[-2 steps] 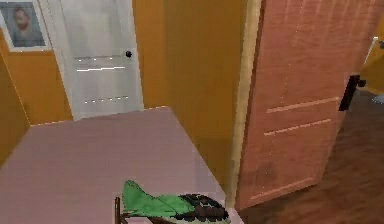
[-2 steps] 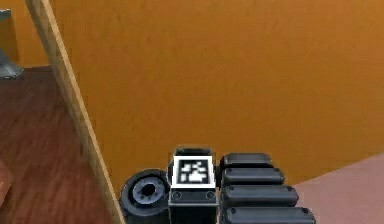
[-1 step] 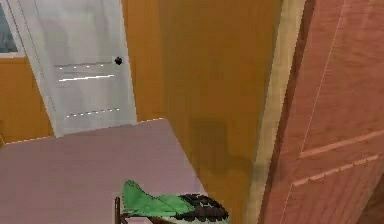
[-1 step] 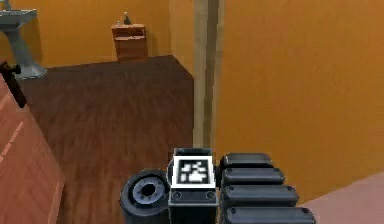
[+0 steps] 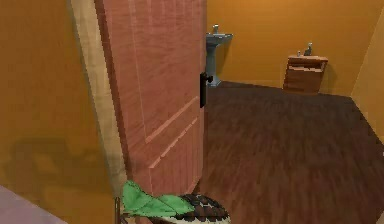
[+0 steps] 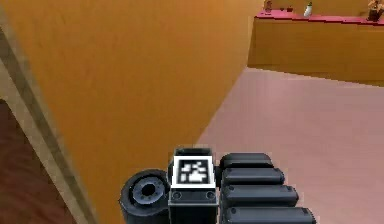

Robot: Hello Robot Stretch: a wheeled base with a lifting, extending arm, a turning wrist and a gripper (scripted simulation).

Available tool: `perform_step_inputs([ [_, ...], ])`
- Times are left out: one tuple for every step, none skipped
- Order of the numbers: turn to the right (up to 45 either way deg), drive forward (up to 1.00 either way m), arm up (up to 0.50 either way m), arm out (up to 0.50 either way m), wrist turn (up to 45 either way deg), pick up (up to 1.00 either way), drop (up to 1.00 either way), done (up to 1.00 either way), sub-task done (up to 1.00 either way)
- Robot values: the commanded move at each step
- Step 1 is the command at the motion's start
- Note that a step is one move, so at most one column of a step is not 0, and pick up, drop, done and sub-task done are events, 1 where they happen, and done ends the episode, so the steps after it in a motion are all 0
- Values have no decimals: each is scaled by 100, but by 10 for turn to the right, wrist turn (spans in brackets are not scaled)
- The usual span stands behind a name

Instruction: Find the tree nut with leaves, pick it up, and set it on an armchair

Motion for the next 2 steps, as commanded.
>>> perform_step_inputs([
  [150, 0, 0, 0, 0, 0, 0, 0, 0],
  [0, 95, 0, 0, 0, 0, 0, 0, 0],
])
